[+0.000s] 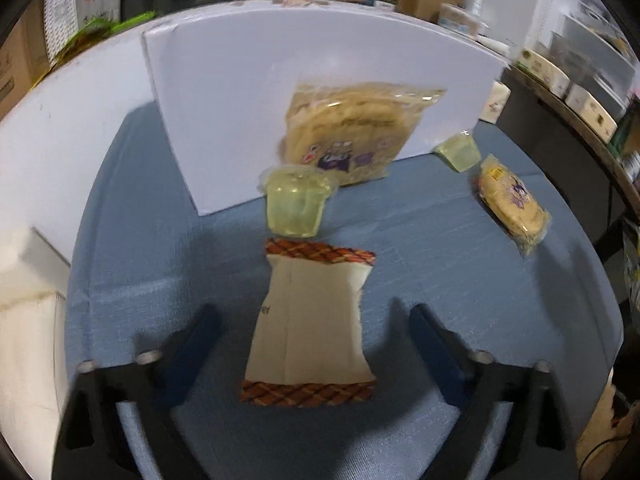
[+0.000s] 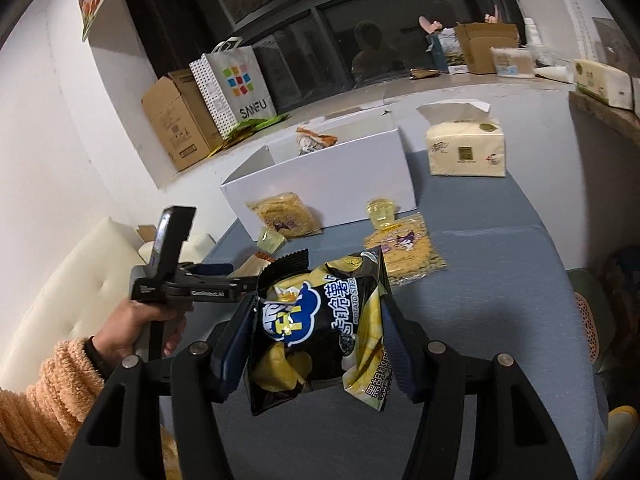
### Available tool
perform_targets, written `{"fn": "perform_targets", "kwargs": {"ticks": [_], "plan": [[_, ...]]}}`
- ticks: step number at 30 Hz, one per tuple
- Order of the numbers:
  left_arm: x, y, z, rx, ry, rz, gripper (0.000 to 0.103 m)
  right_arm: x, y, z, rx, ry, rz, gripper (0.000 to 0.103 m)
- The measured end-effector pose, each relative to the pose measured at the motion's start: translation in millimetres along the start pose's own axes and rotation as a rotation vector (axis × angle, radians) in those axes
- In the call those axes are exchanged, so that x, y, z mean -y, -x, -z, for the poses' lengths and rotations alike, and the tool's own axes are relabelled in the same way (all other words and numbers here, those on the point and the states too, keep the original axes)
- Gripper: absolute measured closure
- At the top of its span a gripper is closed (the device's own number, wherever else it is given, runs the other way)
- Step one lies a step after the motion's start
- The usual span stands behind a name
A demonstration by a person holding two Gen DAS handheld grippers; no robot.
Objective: Organize snacks
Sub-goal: 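Carry cream wafer pack with left gripper while right carries dark chip bag into box, then withdraw both grippers from the box toward the remaining snacks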
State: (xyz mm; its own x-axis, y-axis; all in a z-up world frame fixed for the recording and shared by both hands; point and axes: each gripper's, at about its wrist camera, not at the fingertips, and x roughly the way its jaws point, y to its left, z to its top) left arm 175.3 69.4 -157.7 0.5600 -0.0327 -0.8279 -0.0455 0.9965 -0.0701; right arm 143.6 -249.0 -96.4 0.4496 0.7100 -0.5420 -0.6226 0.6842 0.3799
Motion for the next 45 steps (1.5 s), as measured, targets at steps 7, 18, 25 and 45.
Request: {"fn": "perform_targets", "kwargs": {"ticks": [7, 18, 25, 45], "plan": [[2, 31, 10, 0.087, -0.011, 0.009, 0.055, -1, -5, 1, 0.001, -0.004, -0.019, 0.039], [-15, 150, -48, 0.46, 0.108, 0.138, 0.055, -21, -30, -81, 0.081, 0.1, -0.025, 0.038], [-35, 147, -140, 0.488, 0.147, 0.139, 0.055, -17, -88, -178, 0.1, 0.081, 0.015, 0.038], [-52, 90, -171, 0.336, 0.21, 0.03, 0.0, 6, -158, -234, 0.019, 0.048, 0.063, 0.0]]}}
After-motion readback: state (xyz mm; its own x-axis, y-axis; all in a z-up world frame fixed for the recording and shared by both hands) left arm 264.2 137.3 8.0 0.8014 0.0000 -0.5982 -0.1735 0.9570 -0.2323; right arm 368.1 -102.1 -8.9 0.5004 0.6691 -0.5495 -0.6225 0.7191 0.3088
